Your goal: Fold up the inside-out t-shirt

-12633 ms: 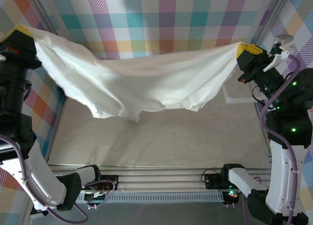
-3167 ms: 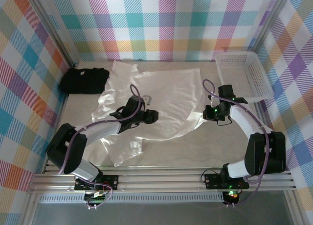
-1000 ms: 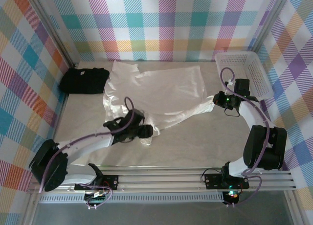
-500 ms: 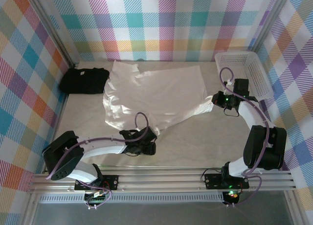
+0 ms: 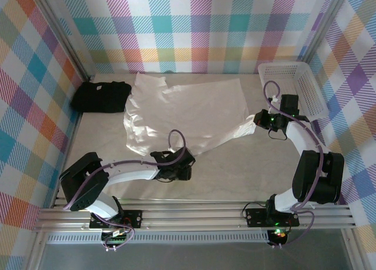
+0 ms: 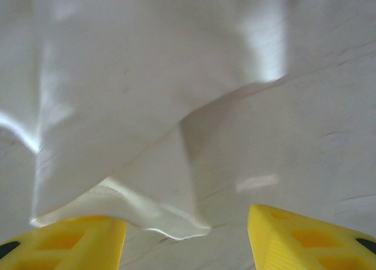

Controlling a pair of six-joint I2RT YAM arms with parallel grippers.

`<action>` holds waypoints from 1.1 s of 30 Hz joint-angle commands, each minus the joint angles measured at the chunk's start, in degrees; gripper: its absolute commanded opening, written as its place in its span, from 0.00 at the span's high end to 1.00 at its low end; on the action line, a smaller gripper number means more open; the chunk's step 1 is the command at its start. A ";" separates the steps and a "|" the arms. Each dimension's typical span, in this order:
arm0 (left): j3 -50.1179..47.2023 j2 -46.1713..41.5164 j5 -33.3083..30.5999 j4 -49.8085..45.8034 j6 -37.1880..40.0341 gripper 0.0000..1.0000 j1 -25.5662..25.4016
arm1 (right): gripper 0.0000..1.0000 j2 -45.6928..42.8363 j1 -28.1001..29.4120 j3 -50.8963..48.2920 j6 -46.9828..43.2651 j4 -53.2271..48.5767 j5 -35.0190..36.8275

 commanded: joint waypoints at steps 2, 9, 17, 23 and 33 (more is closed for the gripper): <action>1.79 0.31 -1.95 1.19 0.71 0.43 -0.23 | 1.00 1.16 0.36 -0.13 0.50 1.29 -1.76; 2.85 2.53 -3.39 0.17 1.24 0.43 -0.25 | 1.00 1.66 0.61 0.04 0.45 1.52 -1.93; 3.57 4.84 -4.60 -0.02 2.30 0.53 -0.34 | 1.00 2.01 0.67 0.13 0.37 1.45 -1.99; 3.72 4.59 -6.07 -0.87 3.00 0.67 -0.34 | 1.00 2.30 0.70 0.34 0.17 1.27 -2.08; 1.53 -1.37 -14.22 -4.02 5.02 0.93 -0.25 | 1.00 1.81 0.66 0.40 0.17 1.00 -1.51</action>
